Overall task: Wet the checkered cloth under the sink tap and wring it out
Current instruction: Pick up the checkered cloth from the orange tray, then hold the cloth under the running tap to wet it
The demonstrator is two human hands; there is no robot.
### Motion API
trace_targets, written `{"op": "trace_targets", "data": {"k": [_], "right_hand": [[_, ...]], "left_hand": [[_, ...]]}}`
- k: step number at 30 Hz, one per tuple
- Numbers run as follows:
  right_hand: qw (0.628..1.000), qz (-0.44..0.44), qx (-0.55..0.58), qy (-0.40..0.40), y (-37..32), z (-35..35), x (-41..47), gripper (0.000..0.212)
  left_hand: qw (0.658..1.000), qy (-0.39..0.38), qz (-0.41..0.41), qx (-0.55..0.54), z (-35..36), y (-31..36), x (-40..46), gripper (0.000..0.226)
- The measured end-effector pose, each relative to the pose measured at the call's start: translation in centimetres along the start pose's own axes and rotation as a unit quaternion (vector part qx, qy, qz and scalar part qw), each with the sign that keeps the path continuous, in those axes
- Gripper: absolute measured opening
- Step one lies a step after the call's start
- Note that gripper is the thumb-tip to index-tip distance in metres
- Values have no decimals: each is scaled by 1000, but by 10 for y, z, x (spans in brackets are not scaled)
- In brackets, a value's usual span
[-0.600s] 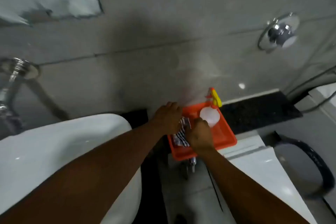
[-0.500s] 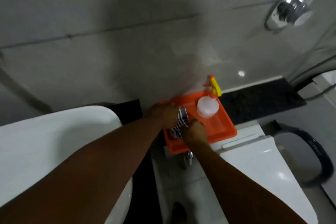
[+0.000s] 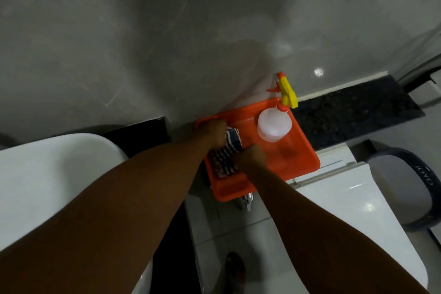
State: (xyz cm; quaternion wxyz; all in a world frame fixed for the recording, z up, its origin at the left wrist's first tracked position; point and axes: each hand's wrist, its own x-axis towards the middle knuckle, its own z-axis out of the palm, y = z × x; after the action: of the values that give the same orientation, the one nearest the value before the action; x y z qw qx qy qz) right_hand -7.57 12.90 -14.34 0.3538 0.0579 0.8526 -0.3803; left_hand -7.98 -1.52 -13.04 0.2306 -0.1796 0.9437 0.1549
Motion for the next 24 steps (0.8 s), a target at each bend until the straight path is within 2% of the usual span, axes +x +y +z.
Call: {"op": "trace_targets", "data": {"k": [2,5,7,9,11,13,15,17,22,24], "right_hand": [[999,-15,30,14,-13,-14,-6,31],[991,-53,115,49,-42,-40,-26,8],[976,-55,208,32,-64,-57,-44,10],[958,-89,271,-8,-89,-71,-69,18],[940,-140,308,-44,-118,-76,-102,25],[922,-179,335,-77,-148,-73,-138,30],[908,-207,347,-111,-182,-59,-177,33],[897,-227,350,-149,-214,-39,-215,33],[888,-250,307,-236,-281,29,-298,35],[895,-246,297,-224,-304,57,-321,35]], "left_hand": [[998,-9,-19,-55,-16,-1,-6,42],[975,-16,-58,-216,-51,-4,-27,41],[935,19,-71,-346,-79,-8,-51,40],[884,67,-72,-458,-107,-15,-84,19],[837,115,-62,-531,-135,-25,-123,6],[798,165,-47,-578,-158,-40,-162,9],[770,215,-45,-599,-181,-62,-207,9],[758,262,-56,-595,-203,-90,-252,8],[752,386,-76,-528,-253,-176,-360,7],[754,427,-113,-486,-268,-210,-390,26]]}}
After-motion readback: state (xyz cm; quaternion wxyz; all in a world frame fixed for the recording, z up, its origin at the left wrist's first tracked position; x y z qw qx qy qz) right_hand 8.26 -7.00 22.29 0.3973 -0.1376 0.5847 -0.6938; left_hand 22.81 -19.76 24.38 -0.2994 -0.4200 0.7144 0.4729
